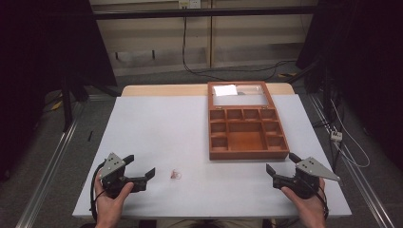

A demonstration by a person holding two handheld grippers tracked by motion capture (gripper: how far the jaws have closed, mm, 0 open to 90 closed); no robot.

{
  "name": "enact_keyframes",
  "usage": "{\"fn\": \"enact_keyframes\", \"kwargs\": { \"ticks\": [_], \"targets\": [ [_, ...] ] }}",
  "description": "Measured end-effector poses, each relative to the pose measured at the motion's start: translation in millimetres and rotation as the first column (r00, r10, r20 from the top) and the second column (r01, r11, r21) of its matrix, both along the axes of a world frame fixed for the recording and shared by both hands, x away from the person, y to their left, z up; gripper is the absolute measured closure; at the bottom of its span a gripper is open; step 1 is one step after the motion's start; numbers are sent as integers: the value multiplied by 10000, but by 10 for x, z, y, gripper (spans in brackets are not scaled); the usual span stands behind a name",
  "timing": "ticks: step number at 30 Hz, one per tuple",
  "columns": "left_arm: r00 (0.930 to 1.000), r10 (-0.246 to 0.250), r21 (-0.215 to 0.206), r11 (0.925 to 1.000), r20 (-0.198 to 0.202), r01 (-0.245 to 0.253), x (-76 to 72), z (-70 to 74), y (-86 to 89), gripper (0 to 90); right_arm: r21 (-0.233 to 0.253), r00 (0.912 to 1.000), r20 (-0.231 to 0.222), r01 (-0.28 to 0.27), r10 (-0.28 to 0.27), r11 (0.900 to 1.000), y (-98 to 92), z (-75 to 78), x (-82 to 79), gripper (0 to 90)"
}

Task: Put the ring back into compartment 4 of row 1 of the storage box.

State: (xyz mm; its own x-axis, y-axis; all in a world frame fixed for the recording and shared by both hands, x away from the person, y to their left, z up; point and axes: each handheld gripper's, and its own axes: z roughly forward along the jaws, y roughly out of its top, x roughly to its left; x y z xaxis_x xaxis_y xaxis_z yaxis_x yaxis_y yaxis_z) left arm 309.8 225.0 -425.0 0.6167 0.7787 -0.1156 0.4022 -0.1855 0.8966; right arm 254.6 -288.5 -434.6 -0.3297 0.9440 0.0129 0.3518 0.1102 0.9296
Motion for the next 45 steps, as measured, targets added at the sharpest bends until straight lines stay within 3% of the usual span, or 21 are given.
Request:
{"fn": "enact_keyframes", "kwargs": {
  "ticks": [15, 25, 30, 41, 45],
  "targets": [
    [9999, 87, 25, 10000, -52, -87, -22, -10, 10, 48, 54, 9989, -164, -430, 431, 9991, 48, 4, 49, 100],
    [9998, -187, 66, 9998, 22, 187, -46, -9, 1, 48, 28, 9951, -204, -967, 968, 9953, 172, 24, 22, 101],
    [9999, -146, 85, 9999, 18, 146, -29, -4, -2, 48, -463, 9880, -426, -1506, 1487, 9875, 281, 11, 12, 92],
    [9996, -241, -35, 9997, 118, 241, -41, 1, -22, 56, -327, 9678, -701, -2443, 2416, 9692, 483, 12, -5, 76],
    [9999, -156, -156, 9998, -29, 155, -25, -13, -15, 56, -569, 9603, -736, -2735, 2692, 9602, 578, 32, 7, 91]
  ]
}}
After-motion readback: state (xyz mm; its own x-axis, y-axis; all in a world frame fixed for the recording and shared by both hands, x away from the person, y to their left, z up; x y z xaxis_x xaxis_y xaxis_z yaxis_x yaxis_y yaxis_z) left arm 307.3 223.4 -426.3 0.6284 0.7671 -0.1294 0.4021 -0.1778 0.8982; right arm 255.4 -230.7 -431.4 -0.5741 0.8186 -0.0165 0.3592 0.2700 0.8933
